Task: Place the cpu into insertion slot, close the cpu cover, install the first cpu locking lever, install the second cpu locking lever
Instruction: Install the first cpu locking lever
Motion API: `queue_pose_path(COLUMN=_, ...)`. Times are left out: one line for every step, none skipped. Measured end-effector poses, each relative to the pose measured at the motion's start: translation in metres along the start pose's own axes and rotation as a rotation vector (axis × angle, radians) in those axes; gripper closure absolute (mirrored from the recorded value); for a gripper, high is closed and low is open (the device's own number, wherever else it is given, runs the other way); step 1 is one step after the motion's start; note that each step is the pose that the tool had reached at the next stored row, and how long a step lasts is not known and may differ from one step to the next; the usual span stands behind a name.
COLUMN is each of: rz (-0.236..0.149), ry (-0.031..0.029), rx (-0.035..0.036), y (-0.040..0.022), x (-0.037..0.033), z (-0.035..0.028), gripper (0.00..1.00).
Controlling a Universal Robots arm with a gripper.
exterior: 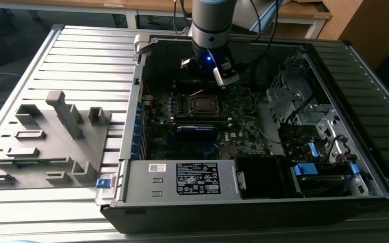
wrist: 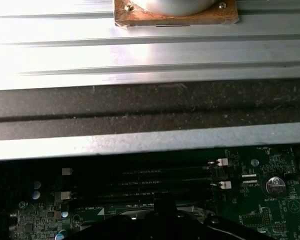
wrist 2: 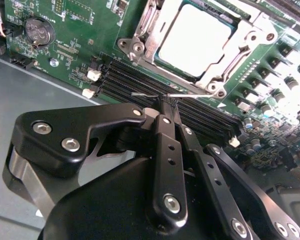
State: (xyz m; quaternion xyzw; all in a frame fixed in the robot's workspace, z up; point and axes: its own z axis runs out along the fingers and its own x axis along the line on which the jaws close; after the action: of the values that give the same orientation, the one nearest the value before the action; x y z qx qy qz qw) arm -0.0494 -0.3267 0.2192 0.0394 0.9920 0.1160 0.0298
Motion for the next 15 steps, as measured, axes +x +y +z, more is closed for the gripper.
queue_pose_path(rz=0.001, ry=-0.0002, rx=0.0008, y=0.0001, x=0.0000, z=0.0004, gripper=0.89)
queue_pose_path(rz=0.002, ry=-0.0004, rx=0.0018, y=0.0002, x=0.0000, z=0.0009, gripper=0.89)
queue_pose_path(rz=0.002, ry=-0.0006, rx=0.0024, y=0.0003, x=0.0000, z=0.0014, gripper=0.89)
queue_pose_path(rz=0.003, ry=-0.0007, rx=0.0027, y=0.0004, x=0.0000, z=0.0018, gripper=0.89)
queue_pose_path(rz=0.003, ry=-0.0008, rx=0.0028, y=0.0004, x=0.0000, z=0.0021, gripper=0.89)
queue_pose_path(rz=0.004, ry=-0.0010, rx=0.0029, y=0.0005, x=-0.0001, z=0.0026, gripper=0.89)
queue_pose_path(rz=0.005, ry=-0.0012, rx=0.0034, y=0.0006, x=-0.0002, z=0.0029, gripper=0.89)
queue_pose_path(rz=0.008, ry=-0.0020, rx=0.0043, y=0.0005, x=-0.0003, z=0.0032, gripper=0.89)
queue_pose_path(rz=0.013, ry=-0.0033, rx=0.0053, y=0.0005, x=-0.0004, z=0.0035, gripper=0.89)
queue_pose_path(rz=0.020, ry=-0.0050, rx=0.0063, y=0.0005, x=-0.0006, z=0.0037, gripper=0.89)
queue_pose_path(rz=0.029, ry=-0.0071, rx=0.0072, y=0.0004, x=-0.0007, z=0.0040, gripper=0.89)
queue_pose_path(rz=0.039, ry=-0.0096, rx=0.0081, y=0.0004, x=-0.0008, z=0.0042, gripper=0.89)
queue_pose_path(rz=0.049, ry=-0.0120, rx=0.0088, y=0.0003, x=-0.0009, z=0.0045, gripper=0.89)
queue_pose_path(rz=0.060, ry=-0.0146, rx=0.0095, y=0.0002, x=-0.0010, z=0.0048, gripper=0.89)
queue_pose_path(rz=0.072, ry=-0.0175, rx=0.0101, y=0.0002, x=-0.0010, z=0.0051, gripper=0.89)
